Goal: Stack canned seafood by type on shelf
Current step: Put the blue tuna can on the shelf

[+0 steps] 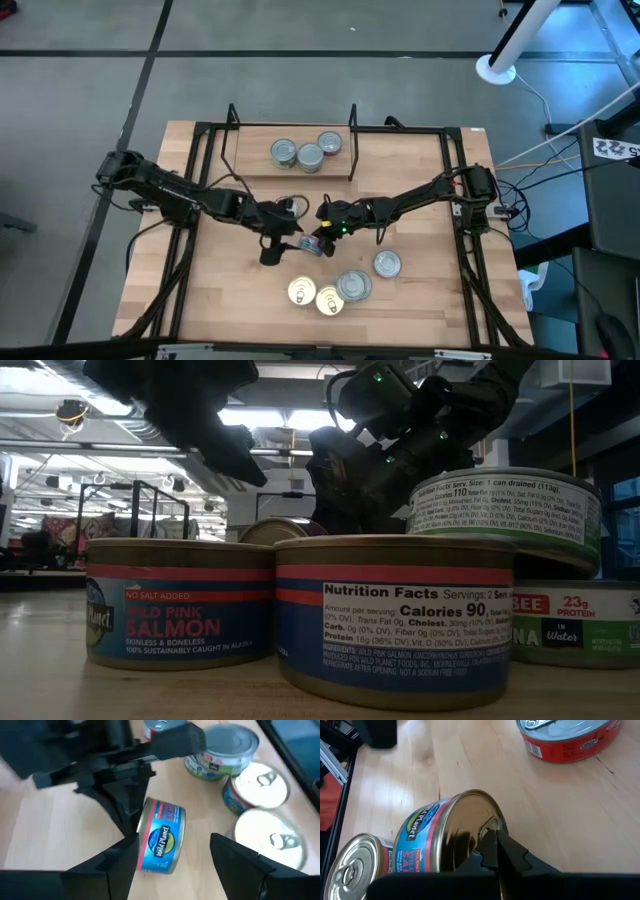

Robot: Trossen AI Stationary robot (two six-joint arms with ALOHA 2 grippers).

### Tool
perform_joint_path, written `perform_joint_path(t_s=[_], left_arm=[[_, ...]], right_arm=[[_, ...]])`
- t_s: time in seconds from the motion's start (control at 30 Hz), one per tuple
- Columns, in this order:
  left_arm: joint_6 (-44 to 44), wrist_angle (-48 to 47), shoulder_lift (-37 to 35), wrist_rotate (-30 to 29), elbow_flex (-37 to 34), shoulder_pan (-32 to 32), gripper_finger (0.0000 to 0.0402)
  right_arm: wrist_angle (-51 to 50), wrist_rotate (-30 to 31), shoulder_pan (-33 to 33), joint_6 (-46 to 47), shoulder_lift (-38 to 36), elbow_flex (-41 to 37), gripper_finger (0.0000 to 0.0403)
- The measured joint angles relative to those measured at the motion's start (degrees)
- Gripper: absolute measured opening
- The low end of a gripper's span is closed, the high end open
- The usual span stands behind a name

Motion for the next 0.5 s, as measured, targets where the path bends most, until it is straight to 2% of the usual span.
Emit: perform_joint_path(t_s=[0.1,0.27,0.5], left_arm=[[3.34,0.46,2.11,-1.30,0.00,-0.31,0.0241],[3.18,3.73,4.61,-2.54,0.00,-0.30,0.0241],[3.71,3.36,5.55,-2.58,0.00,-0.19,0.0241]], right_arm=[[0.00,0.01,0.00,0.00,0.00,0.02,0.0001],[0.00,0.01,0.00,0.00,0.00,0.02,0.0001],[0.00,0.02,0.00,0.00,0.02,0.02,0.0001]])
